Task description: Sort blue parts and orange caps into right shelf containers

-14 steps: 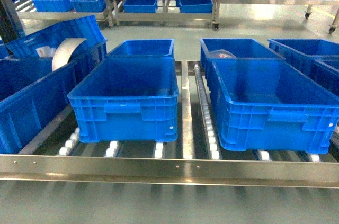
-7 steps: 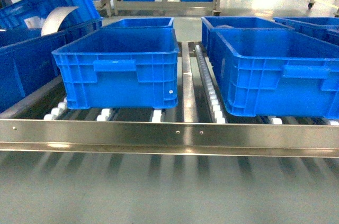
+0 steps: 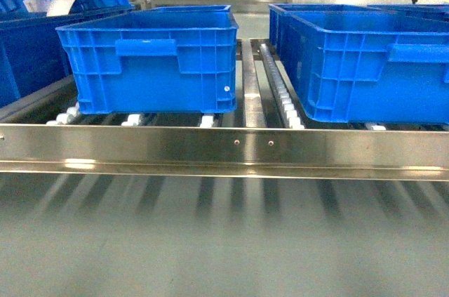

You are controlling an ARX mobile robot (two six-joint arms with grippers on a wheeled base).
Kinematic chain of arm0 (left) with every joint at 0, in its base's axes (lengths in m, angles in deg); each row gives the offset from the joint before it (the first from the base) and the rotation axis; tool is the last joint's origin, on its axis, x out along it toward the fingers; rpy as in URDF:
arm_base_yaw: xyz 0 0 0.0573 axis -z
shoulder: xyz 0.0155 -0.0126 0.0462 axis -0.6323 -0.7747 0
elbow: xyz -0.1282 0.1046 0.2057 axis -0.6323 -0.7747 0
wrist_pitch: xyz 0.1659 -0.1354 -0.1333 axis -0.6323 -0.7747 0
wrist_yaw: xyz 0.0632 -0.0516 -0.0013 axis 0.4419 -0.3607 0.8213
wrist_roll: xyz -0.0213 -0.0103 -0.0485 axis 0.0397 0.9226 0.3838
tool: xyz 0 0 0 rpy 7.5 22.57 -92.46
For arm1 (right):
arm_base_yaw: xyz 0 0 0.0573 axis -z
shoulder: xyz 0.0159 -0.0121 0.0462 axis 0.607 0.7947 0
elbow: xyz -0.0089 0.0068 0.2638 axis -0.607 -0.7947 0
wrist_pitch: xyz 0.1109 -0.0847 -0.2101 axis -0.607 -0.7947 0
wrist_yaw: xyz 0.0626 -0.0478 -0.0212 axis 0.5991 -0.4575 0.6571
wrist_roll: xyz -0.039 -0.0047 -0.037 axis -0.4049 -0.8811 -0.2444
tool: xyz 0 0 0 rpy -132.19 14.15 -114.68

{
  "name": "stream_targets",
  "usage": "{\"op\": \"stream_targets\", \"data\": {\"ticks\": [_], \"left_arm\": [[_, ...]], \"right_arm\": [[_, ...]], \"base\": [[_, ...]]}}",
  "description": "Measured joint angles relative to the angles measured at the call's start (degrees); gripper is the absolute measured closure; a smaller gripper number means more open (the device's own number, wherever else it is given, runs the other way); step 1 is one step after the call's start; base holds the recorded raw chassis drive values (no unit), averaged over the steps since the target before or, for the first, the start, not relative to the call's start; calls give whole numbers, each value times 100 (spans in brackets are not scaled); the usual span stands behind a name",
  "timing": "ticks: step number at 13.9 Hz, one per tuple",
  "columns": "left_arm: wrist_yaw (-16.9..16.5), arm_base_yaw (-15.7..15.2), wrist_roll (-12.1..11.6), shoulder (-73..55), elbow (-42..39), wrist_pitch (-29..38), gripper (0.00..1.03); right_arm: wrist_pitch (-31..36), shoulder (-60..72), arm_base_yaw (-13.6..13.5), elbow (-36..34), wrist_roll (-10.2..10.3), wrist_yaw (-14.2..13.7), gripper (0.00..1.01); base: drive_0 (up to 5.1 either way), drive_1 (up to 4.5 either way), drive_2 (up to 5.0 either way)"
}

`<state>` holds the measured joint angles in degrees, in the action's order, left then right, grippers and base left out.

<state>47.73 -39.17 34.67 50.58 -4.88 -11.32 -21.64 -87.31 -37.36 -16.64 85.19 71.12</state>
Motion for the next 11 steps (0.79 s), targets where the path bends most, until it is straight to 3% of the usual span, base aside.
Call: {"op": "stream_targets", "data": {"ticks": [8,11], "left_arm": [[2,4,0,0,0,2,62],[0,2,0,0,0,0,62]], "right_arm": [[2,0,0,0,0,0,58],[2,0,0,0,0,-2,58]], "base": [[-20,-20,-20],[3,410,-405]]}}
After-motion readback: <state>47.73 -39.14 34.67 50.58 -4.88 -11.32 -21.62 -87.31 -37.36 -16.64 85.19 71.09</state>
